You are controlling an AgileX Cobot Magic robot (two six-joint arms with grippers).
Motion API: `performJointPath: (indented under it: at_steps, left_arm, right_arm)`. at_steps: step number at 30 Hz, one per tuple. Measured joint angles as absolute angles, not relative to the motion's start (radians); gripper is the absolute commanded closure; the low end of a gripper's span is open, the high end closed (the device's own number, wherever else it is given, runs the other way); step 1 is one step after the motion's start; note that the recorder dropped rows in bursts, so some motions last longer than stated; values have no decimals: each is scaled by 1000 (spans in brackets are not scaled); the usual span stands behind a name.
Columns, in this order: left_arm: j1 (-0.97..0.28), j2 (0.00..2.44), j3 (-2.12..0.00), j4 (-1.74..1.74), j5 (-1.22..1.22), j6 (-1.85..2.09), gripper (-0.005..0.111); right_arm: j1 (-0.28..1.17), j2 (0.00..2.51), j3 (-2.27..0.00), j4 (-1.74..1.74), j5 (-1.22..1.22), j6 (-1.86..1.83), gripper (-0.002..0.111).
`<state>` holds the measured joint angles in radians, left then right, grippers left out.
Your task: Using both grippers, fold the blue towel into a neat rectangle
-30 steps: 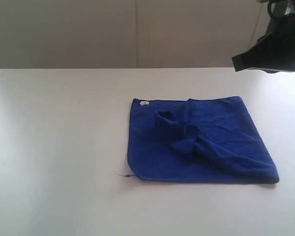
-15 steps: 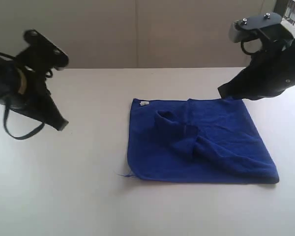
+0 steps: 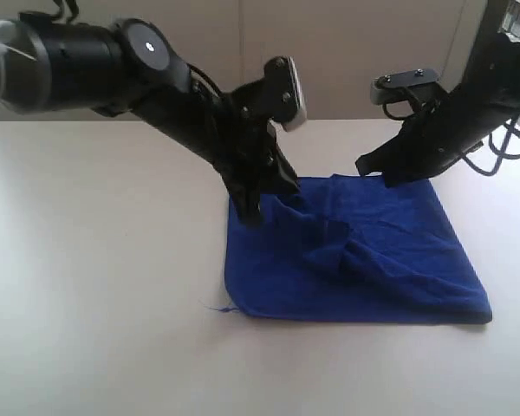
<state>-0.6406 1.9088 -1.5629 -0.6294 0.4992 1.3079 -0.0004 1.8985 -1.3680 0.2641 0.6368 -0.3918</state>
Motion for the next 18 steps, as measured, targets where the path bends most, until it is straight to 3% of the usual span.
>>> performJointPath:
  at_steps: [4, 10, 18]
  left_arm:
    - [-687, 1975, -1563, -631, 392, 1451, 42]
    - [-743, 2055, -1565, -631, 155, 1530, 44]
    - [-766, 2116, -1574, -633, 108, 1531, 44]
  right_arm:
    - [-19, 1970, -1457, 264, 695, -388, 108]
    - [-21, 2056, -1533, 264, 727, -385, 108]
    - [-21, 2088, -1544, 264, 723, -396, 108]
